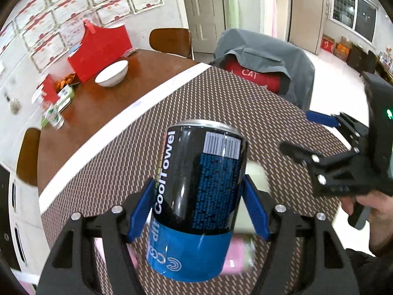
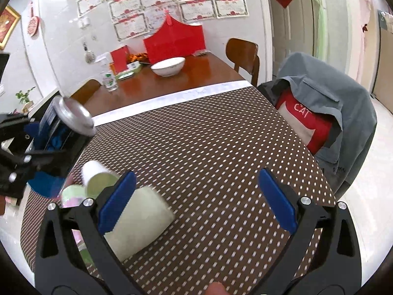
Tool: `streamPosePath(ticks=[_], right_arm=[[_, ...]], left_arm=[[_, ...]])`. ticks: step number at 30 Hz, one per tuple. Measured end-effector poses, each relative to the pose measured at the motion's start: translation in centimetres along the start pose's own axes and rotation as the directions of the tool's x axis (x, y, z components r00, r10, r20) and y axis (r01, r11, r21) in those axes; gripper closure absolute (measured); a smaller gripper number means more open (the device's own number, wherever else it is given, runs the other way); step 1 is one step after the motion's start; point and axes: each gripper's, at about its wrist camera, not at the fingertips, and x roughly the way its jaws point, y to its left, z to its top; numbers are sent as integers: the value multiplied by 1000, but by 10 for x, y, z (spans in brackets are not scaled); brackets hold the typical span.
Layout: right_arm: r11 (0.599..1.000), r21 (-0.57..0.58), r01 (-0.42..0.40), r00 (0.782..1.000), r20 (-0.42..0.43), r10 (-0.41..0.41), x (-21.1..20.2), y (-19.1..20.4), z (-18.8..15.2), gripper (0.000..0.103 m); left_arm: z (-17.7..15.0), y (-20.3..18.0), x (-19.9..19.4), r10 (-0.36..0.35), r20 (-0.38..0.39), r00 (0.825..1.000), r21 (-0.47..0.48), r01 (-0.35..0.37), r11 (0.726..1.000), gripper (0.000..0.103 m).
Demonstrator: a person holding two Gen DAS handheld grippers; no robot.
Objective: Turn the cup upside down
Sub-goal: 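Lift the blue-black can with the left tool and turn it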
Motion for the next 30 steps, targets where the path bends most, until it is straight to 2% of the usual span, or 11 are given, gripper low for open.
streamPosePath(ticks=[6,10,17,21,25,28,30], right_arm=[[999,-27,-46,999,3,46,-28,18,-28,6],[997,-48,-64,998,2,65,-43,27,-49,6],[996,-57,-73,997,-1,73,-58,31,-81,6],[995,-74,-72,997,-5,72,-64,35,-98,6],[995,-71,-67,998,-8,67,-67,32,-107,6],[995,-66,-71,997,-10,71,-68,32,-110,6],[995,-62,-81,997,-16,80,-67,33,-111,6]], left_arm=[[-69,-18,-25,-27,-8,1000,-88,26,996,34],[-104,-31,-27,-49,-10,999,-152,47,987,34],[-156,-58,3,-97,-48,994,-221,84,972,34],[-167,-67,23,-90,-66,994,-240,72,968,34],[-170,-78,25,-13,-79,997,-201,-3,980,33],[-166,-78,17,34,-45,998,-191,-42,981,21],[-164,-75,10,60,-20,998,-195,-63,979,21]])
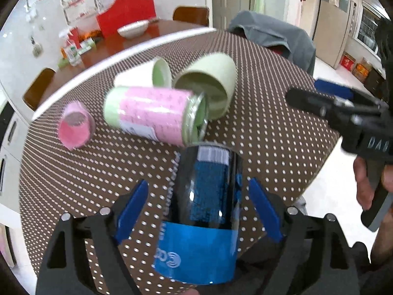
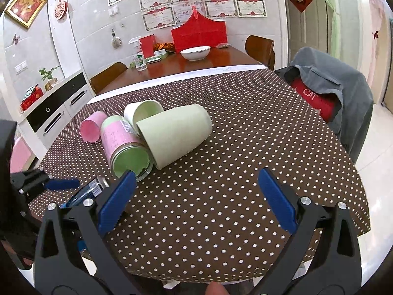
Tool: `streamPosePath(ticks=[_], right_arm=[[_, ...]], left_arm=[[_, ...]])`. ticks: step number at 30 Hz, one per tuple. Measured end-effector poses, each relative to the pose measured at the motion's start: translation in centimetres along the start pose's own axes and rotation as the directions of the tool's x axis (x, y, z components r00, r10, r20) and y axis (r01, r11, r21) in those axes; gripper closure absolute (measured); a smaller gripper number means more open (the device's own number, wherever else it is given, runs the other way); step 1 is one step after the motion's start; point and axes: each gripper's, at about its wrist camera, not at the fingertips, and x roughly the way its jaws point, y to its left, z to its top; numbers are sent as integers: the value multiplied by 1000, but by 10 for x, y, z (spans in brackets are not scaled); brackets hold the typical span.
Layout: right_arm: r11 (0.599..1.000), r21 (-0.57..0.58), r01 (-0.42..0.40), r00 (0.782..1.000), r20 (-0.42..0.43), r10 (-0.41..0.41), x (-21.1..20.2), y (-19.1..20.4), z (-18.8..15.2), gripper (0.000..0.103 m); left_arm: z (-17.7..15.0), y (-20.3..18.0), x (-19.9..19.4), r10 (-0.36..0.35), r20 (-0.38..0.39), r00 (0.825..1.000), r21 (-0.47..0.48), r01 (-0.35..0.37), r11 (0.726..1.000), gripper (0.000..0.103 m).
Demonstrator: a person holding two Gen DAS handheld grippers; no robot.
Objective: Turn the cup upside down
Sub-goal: 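Lift the blue-black can with the left tool and turn it, then hold the can low with the left tool, presenting it toward the right tool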
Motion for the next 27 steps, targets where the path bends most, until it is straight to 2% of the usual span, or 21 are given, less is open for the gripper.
streamPosePath(ticks=[6,15,27], right_arm=[[1000,-9,-14,1000,0,14,-1,7,-1,6],[999,-27,-34,999,1,35,-4,22,-2,6],[997,-69,-37,999,36,40,-20,41,2,6]], left_arm=[[2,7,-17,30,59,998,-34,-28,999,21],[-9,8,-44,75,165,984,-125,-54,991,21],[-26,12,-83,160,275,948,-220,-100,970,21]])
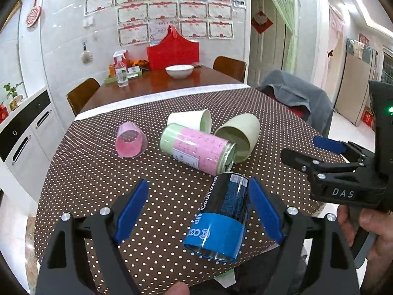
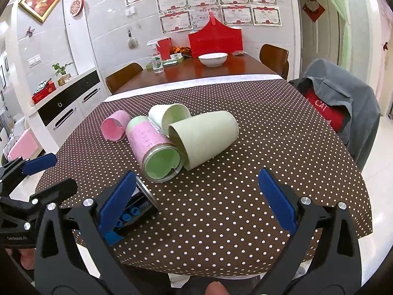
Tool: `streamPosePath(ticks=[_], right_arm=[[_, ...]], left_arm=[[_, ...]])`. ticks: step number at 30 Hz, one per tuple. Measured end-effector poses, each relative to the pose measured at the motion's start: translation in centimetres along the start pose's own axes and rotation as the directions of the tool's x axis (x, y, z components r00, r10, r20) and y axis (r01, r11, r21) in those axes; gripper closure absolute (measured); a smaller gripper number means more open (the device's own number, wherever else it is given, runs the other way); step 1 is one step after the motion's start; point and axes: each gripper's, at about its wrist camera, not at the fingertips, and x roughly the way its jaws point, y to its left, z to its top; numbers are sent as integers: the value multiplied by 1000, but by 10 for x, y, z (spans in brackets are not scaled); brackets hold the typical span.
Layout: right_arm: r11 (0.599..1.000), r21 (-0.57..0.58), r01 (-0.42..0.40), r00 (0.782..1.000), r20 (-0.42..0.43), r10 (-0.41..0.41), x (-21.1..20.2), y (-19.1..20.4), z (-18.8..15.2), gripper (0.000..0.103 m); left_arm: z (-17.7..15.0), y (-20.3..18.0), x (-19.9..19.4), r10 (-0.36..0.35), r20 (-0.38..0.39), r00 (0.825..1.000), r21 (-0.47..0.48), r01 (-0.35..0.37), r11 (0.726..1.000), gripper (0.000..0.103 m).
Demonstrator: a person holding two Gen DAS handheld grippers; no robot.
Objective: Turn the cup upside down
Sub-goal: 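Hold the can low with the left tool, presenting it toward the right tool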
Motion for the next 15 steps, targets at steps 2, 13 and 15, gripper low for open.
streamPosePath(ticks=[2,13,15], right_arm=[[1000,-10,0,1000,6,0,-3,4,1,6],[999,-54,-7,1000,28,9,-14,21,6,6],[998,-64,-4,999,32,6,-16,25,7,6]], left_arm=[[-1,0,-5,2,15,1000,-10,-2,1000,21],[-4,16,-30,39,106,994,-81,-31,996,21],[-5,18,-35,53,130,990,-94,-41,995,21]])
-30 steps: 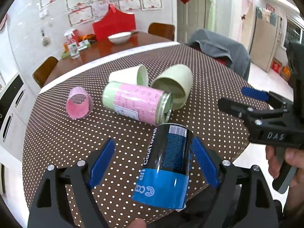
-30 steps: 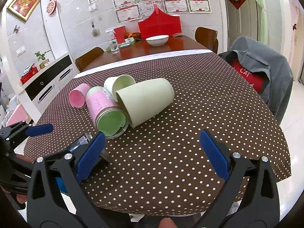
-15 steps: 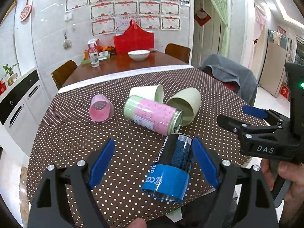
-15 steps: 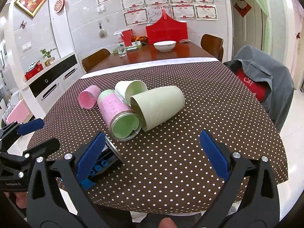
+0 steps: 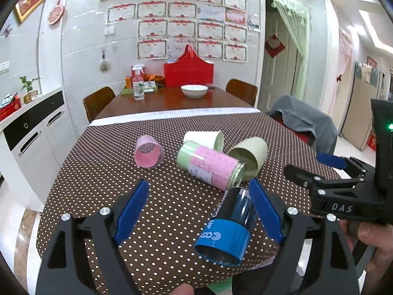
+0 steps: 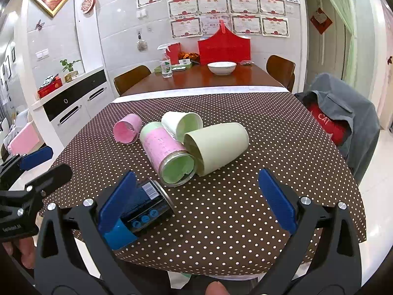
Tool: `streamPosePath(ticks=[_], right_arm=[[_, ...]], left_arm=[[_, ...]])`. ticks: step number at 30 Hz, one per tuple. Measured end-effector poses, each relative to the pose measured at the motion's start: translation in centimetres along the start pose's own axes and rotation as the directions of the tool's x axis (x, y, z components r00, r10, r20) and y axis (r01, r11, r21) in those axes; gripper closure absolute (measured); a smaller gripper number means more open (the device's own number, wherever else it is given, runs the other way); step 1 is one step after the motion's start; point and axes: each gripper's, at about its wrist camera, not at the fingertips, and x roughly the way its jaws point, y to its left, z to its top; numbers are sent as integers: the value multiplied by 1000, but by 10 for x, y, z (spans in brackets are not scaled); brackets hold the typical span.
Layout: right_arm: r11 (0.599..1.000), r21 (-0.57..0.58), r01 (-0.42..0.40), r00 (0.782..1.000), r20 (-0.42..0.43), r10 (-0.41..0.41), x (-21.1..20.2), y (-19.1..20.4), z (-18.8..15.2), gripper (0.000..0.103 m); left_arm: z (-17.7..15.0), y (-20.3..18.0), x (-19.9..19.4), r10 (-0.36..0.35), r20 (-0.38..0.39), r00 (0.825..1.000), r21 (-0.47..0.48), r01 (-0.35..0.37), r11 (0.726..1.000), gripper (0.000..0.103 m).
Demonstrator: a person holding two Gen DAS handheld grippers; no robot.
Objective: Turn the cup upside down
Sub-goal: 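Hold the can low with the left tool, presenting it toward the right tool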
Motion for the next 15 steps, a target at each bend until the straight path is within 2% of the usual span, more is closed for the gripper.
streamPosePath(ticks=[7,10,15], right_arm=[[1000,-19,-18,1000,6,18,-5,15,5,6],[999,6,-43,999,-21,43,-4,18,7,6],[1000,-2,-6,995,-99,6,4,26,10,6]], left_arm=[[-3,6,-12,18,52,999,-25,-16,1000,21],[-4,9,-14,22,58,998,-31,-21,999,21],[-6,14,-16,31,66,997,-36,-29,999,21]])
